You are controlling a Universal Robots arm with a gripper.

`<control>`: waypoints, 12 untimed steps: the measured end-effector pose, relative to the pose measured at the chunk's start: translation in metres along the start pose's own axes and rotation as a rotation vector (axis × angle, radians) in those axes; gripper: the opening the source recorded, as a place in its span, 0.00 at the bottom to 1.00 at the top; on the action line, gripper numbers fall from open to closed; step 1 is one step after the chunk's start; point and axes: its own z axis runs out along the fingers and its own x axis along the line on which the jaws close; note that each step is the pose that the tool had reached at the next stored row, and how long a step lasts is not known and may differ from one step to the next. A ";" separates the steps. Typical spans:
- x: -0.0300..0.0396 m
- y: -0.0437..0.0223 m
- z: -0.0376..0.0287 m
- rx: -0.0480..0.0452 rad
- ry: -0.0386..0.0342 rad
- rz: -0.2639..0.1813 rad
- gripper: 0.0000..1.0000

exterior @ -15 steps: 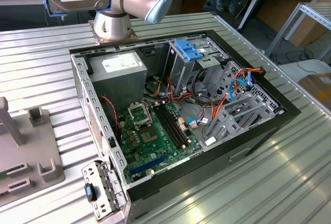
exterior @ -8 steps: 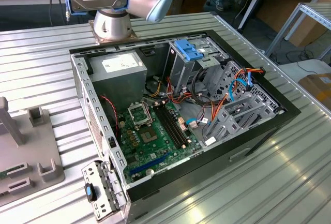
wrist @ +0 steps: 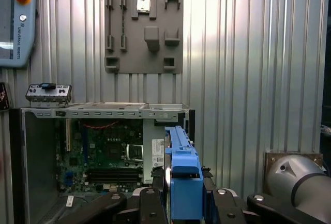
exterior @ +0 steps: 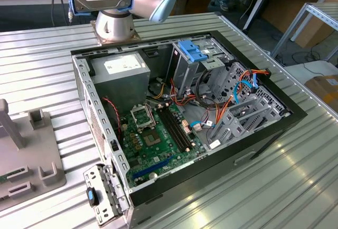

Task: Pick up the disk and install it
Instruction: 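Pick up the disk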

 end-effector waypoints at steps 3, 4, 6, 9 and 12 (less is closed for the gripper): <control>0.0078 -0.0027 0.0007 0.0000 0.0000 0.000 0.37; 0.0103 -0.0035 0.0008 -0.0001 0.0000 0.000 0.37; 0.0156 -0.0049 0.0011 0.0001 0.0000 0.000 0.37; 0.0251 -0.0076 0.0015 0.0000 0.0000 0.000 0.37; 0.0290 -0.0087 0.0017 0.0001 -0.0001 0.000 0.37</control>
